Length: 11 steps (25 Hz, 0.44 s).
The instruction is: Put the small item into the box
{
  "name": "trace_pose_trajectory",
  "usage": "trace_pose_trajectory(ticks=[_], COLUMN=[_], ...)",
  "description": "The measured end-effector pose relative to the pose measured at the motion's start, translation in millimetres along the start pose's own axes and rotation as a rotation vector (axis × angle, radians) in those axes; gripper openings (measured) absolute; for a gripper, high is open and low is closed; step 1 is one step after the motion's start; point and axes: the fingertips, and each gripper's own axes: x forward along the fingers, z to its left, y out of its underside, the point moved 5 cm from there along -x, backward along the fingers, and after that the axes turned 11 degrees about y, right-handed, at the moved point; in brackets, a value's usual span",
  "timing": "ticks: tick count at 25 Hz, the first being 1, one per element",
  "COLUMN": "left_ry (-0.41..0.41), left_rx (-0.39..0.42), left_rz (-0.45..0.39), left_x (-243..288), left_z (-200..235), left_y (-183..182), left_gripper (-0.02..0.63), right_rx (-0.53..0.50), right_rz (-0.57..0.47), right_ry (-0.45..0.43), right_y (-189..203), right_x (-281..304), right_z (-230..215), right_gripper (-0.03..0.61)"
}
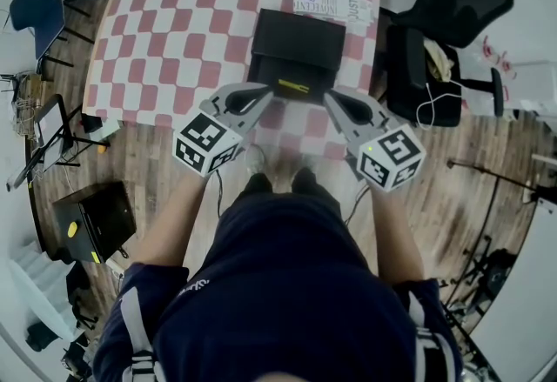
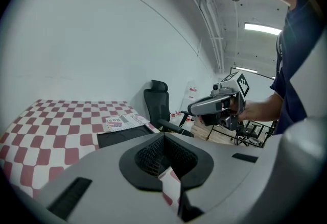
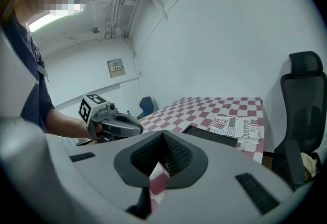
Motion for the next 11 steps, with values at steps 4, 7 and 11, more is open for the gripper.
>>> trace_pose_trajectory(ticks=[4,7,11], left_ry=[-0.004,-0.008,-0.011], left_rx=[0.005,0.007,0.006], left_rz=[0.002,0.006,0.007], left_x=[0.5,1.0,2.3], left_z=[-2.4,-3.4,-4.4], left_y=[-0.7,-0.3,0.4], left_gripper=[0.031,0.031,0.031], right_rx=[-0.002,-0.003,-0.001], right_rz=[0.003,0.004,0.001], right_ry=[-0.004,-0.010,-0.013], right_y=[0.5,1.5,2.7], right_x=[-1.6,-2.3,-2.9], right_z=[-0.5,-0.4,-1.2], right_gripper=[0.015,0.015,0.015])
